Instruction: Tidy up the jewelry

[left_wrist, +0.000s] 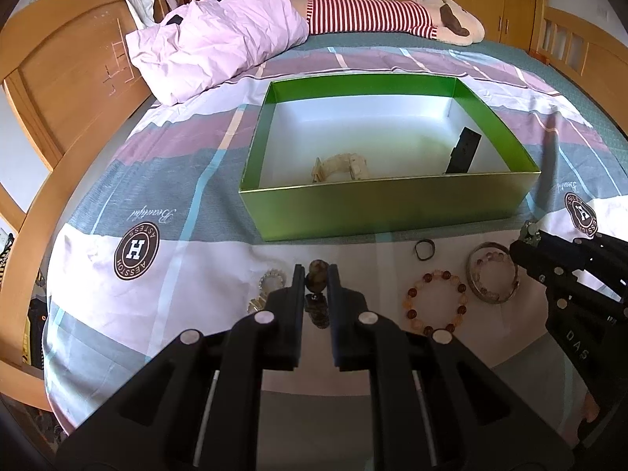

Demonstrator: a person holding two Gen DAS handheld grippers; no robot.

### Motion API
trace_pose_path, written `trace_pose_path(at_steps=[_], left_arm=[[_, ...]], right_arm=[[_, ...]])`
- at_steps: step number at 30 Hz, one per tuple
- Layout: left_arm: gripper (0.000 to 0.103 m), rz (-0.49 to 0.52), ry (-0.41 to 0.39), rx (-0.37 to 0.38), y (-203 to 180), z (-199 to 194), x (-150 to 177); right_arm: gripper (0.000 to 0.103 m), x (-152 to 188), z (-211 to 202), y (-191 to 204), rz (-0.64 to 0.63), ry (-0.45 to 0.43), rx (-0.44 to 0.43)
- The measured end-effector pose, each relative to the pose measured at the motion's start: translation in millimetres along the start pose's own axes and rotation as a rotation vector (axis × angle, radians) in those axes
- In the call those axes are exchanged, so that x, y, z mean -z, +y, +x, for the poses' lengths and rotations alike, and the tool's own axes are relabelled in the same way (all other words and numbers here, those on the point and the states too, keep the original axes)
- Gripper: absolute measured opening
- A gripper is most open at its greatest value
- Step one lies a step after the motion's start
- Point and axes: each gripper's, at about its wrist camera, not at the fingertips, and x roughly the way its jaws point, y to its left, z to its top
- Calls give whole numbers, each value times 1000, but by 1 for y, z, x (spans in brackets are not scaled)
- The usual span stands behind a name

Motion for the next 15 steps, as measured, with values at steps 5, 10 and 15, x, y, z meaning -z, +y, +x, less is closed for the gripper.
trace_pose_path(at_steps=[5,10,15], left_arm=[[11,-2,8,-4,0,2,1],[11,-7,15,-7,2,4,1],[11,-17,-9,-4,3,-1,0]], right_arm=[[17,0,1,0,2,4,1],[17,0,1,1,4,0,-2],[17,0,-2,0,11,-13,-7]])
